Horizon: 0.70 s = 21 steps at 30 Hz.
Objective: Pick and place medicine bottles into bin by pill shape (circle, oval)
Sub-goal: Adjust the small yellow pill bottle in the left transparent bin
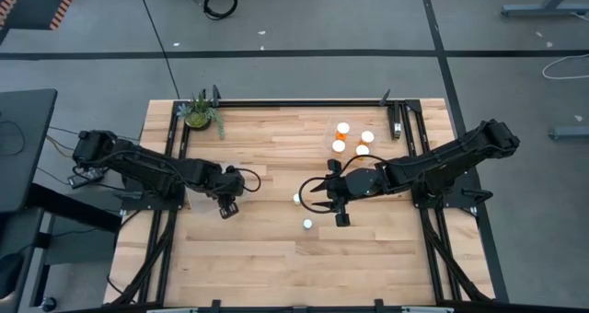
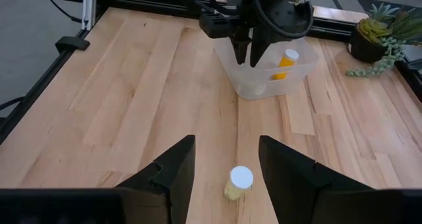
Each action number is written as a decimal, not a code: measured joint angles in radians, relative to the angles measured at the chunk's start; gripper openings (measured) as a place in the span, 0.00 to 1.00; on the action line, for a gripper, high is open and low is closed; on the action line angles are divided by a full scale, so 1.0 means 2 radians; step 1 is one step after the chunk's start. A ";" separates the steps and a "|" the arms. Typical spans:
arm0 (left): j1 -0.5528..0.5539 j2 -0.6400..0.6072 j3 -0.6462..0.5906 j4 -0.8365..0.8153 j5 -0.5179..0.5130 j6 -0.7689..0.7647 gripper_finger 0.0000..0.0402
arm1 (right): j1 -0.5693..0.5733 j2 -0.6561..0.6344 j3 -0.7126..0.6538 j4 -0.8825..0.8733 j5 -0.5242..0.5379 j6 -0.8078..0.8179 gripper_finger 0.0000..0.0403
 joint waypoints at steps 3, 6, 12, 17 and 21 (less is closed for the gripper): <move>0.008 0.000 0.000 0.002 0.013 0.000 0.33 | 0.000 0.000 0.000 0.000 0.000 0.000 0.43; 0.014 0.000 0.000 0.008 0.013 0.000 0.33 | 0.000 0.000 0.000 0.000 0.000 0.000 0.43; 0.026 0.000 0.000 0.056 0.007 -0.004 0.30 | 0.000 0.000 0.000 0.000 0.000 0.000 0.43; 0.032 0.020 0.001 0.070 0.005 0.000 0.31 | 0.000 0.000 0.000 0.000 0.000 -0.004 0.43; 0.032 0.046 0.003 0.075 -0.001 0.013 0.32 | 0.000 0.000 0.000 0.002 0.000 -0.006 0.43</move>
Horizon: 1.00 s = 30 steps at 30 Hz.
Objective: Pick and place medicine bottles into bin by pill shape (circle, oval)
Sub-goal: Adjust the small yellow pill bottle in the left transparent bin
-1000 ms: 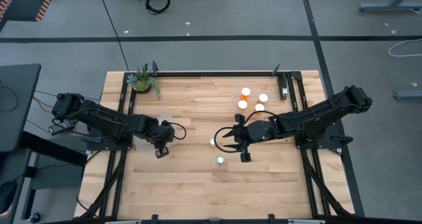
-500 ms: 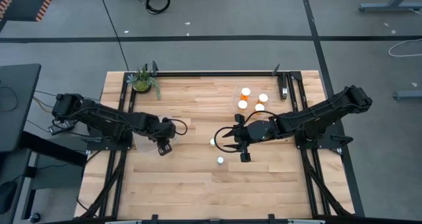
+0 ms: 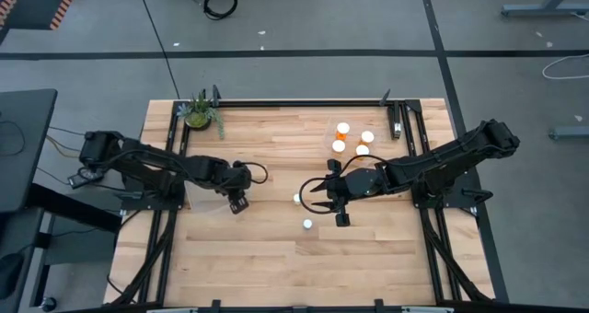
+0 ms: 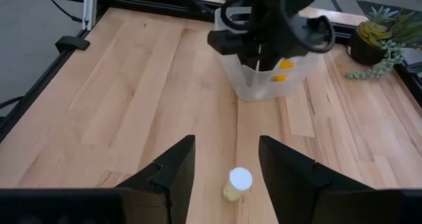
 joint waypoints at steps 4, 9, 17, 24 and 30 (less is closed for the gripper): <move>0.000 0.006 -0.002 0.009 -0.002 0.010 0.31 | 0.000 0.000 0.000 0.001 0.000 0.000 0.43; -0.002 0.006 -0.002 0.011 -0.002 0.031 0.30 | 0.000 0.000 0.000 0.001 0.000 0.000 0.43; -0.007 0.006 -0.002 0.012 -0.005 0.063 0.27 | 0.000 0.000 0.000 0.001 0.000 0.000 0.43; -0.007 -0.004 -0.004 0.012 -0.003 0.073 0.24 | 0.000 0.000 0.000 0.001 0.000 0.000 0.43; -0.007 -0.026 -0.005 0.010 0.001 0.073 0.23 | 0.000 0.000 0.000 0.001 0.000 0.000 0.43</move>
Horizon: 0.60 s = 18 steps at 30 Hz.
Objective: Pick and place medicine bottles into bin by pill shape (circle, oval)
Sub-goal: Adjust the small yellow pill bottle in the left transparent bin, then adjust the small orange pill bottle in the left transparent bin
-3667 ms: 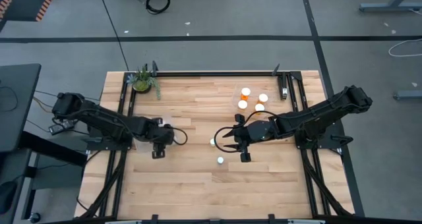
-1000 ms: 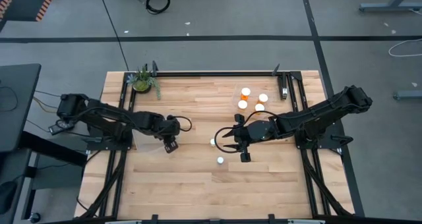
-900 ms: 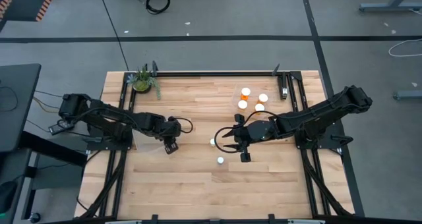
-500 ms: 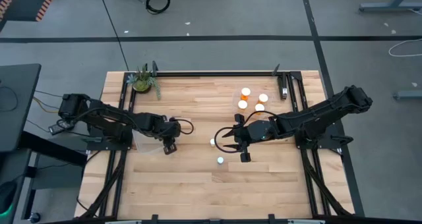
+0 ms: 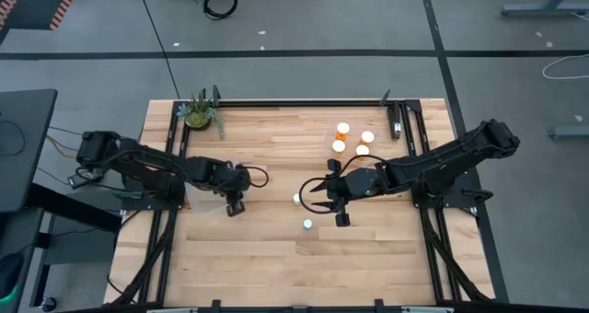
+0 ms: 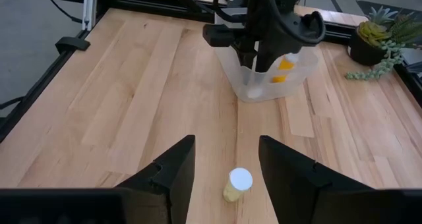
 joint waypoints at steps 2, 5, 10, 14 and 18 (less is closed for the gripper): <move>0.000 -0.005 0.000 -0.001 -0.001 0.000 0.23 | 0.000 0.000 0.000 0.000 0.000 0.000 0.43; 0.000 -0.008 0.000 -0.006 -0.002 -0.001 0.22 | 0.000 0.000 0.000 0.000 0.000 0.001 0.43; 0.000 -0.016 0.005 -0.033 -0.002 -0.001 0.20 | 0.000 0.000 0.000 0.000 0.000 0.001 0.43; 0.000 -0.022 0.023 -0.055 -0.002 -0.002 0.17 | 0.000 0.000 0.000 0.000 0.000 0.001 0.43; 0.000 -0.027 0.031 -0.069 0.000 -0.011 0.11 | 0.000 0.000 0.000 0.000 0.000 0.003 0.43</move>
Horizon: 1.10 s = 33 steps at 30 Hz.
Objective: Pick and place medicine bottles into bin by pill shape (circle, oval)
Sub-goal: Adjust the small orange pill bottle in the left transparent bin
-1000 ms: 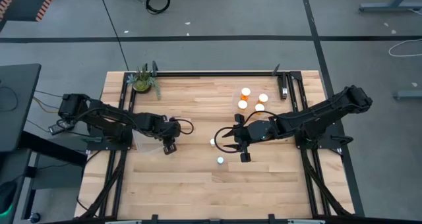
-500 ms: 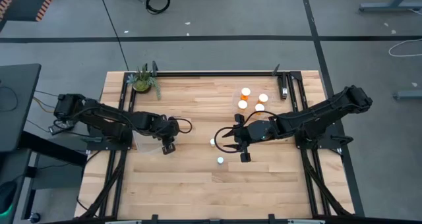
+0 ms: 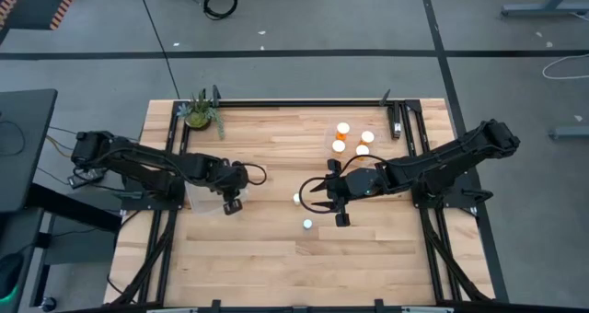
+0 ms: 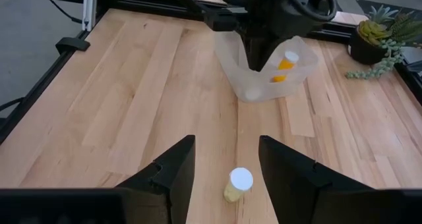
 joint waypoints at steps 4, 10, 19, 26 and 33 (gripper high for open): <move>-0.001 0.003 0.000 -0.003 0.000 0.001 0.10 | 0.000 0.000 0.000 -0.001 0.000 0.000 0.43; -0.016 0.004 -0.013 0.014 -0.008 0.012 0.23 | 0.000 0.000 0.000 -0.001 0.000 -0.001 0.43; -0.017 0.004 -0.015 0.023 -0.002 0.015 0.45 | 0.000 0.000 0.000 0.000 0.000 -0.001 0.43; -0.016 0.004 -0.015 0.026 0.003 0.027 0.45 | 0.000 0.000 0.000 0.001 0.000 -0.001 0.43; -0.016 0.004 -0.015 0.026 0.008 0.031 0.44 | 0.000 0.000 0.000 0.001 0.000 -0.002 0.43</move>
